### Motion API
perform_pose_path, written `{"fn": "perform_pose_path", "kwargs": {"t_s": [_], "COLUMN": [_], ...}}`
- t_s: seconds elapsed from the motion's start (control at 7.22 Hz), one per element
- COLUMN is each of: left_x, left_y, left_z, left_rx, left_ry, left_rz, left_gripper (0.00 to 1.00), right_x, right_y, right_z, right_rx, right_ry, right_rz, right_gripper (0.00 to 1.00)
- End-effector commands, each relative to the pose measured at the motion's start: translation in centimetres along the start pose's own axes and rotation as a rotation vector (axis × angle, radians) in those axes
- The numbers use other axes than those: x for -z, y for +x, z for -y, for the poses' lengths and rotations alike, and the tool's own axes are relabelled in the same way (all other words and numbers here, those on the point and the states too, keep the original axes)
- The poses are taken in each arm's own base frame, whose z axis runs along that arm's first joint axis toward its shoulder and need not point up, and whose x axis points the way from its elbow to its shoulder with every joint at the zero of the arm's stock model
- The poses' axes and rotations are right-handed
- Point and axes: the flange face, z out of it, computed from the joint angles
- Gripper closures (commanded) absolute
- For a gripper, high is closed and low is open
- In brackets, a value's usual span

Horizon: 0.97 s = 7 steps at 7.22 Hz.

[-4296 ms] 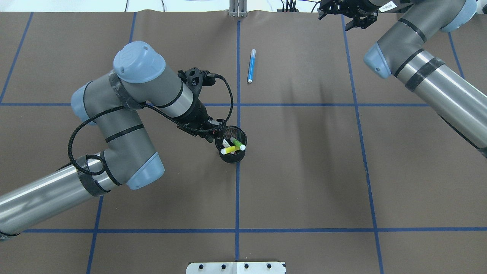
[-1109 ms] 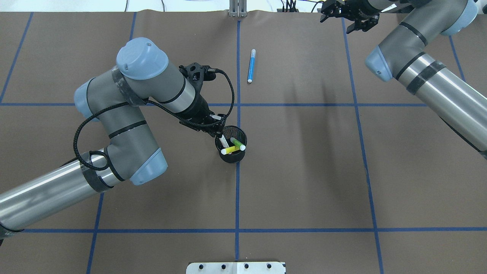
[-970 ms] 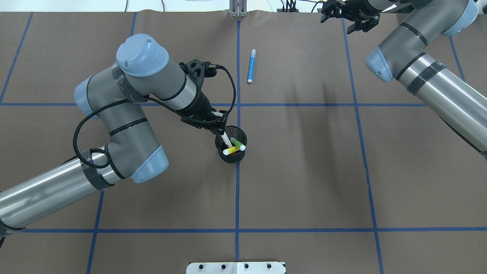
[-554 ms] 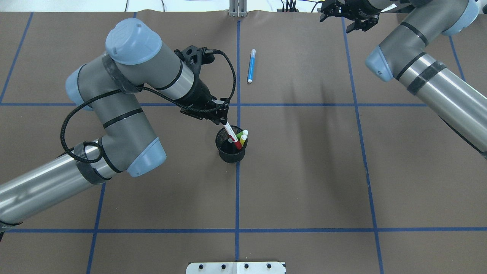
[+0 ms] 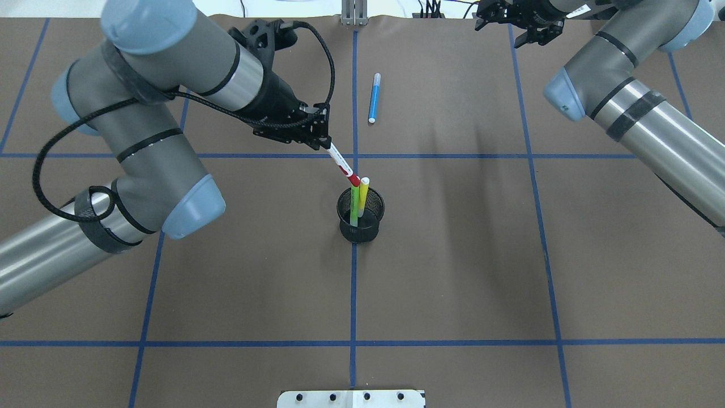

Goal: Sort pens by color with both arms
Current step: 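Lift the red-capped marker out and carry it farther from the robot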

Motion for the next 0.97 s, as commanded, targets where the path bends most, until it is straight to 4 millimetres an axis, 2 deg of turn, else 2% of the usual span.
{"fn": "perform_pose_path", "kwargs": {"t_s": [0.0, 0.14, 0.42, 0.55, 0.69, 0.83], "left_x": [5.2, 6.0, 7.0, 7.0, 5.1, 0.0], "left_y": [-0.2, -0.1, 0.5, 0.0, -0.2, 1.0], "left_z": [2.4, 2.9, 4.8, 5.5, 5.4, 2.9], "left_rx": [-0.009, -0.009, -0.012, -0.015, -0.024, -0.046], "left_ry": [0.090, 0.138, 0.385, 0.470, 0.583, 0.749], "left_rz": [-0.017, -0.009, 0.057, 0.082, 0.117, 0.174], "left_gripper": [1.00, 1.00, 1.00, 1.00, 1.00, 1.00], "right_x": [0.1, 0.4, 0.9, 1.2, 1.3, 1.3], "right_y": [-0.3, -0.4, 0.2, 0.0, -0.1, -0.2], "right_z": [-0.1, -0.3, -0.9, -1.0, -1.0, -1.0], "right_rx": [0.003, 0.005, 0.010, 0.013, 0.014, 0.015], "right_ry": [-0.001, 0.001, 0.002, 0.003, 0.004, 0.004], "right_rz": [0.006, 0.010, 0.016, 0.021, 0.022, 0.024], "right_gripper": [0.00, 0.00, 0.00, 0.00, 0.00, 0.00]}}
